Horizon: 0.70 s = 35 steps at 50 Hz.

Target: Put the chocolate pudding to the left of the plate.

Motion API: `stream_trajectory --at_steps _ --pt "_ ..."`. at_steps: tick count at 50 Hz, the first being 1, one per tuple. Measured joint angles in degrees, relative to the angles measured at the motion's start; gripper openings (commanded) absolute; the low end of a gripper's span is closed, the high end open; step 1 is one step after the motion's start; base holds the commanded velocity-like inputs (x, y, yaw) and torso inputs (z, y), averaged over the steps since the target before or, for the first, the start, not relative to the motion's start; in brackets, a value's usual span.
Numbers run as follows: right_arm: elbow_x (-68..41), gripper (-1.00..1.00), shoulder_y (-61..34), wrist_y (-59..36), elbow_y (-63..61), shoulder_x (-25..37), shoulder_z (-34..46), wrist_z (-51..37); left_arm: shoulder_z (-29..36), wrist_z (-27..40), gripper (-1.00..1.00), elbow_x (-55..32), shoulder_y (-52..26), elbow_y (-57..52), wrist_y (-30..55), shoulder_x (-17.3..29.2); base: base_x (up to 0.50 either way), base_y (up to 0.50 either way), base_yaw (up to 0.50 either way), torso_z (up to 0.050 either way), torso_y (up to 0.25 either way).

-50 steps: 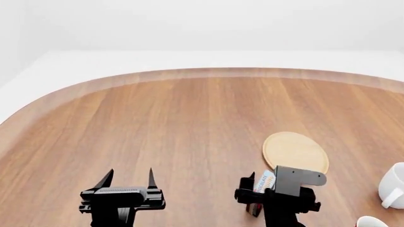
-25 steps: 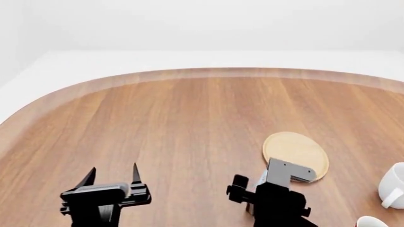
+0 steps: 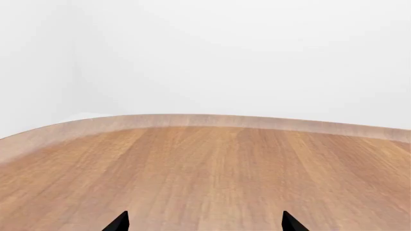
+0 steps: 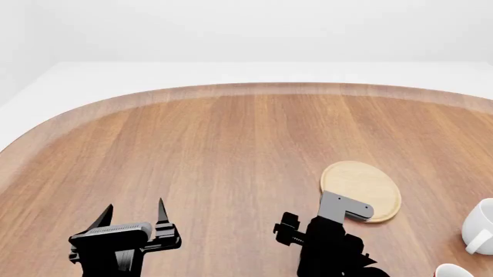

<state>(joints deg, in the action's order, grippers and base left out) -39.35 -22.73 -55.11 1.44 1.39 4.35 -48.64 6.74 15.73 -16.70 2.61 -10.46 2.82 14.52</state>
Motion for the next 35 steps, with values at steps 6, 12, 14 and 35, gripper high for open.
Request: stream_trajectory --at_steps 6,12,14,35 --pt "-1.25 1.00 -0.26 1.13 2.38 0.12 0.39 -0.62 0.07 0.13 1.00 -0.13 0.06 -0.07 -0.04 0.13 0.00 0.00 0.00 0.000 0.000" --pt "-2.64 1.00 -0.41 1.95 4.26 0.29 0.63 -1.04 0.16 0.26 1.00 -0.21 0.12 -0.12 -0.10 0.26 0.00 0.00 0.00 0.000 0.000" --pt "-3.09 1.00 -0.46 2.17 4.81 0.36 0.73 -1.11 0.20 0.30 1.00 -0.24 0.13 -0.13 -0.12 0.29 0.00 0.00 0.00 0.000 0.000" --pt "-6.82 1.00 -1.10 4.24 10.21 1.04 1.79 -1.04 0.67 0.64 1.00 -0.40 0.24 0.00 -0.49 0.66 0.00 0.00 0.00 0.000 0.000"
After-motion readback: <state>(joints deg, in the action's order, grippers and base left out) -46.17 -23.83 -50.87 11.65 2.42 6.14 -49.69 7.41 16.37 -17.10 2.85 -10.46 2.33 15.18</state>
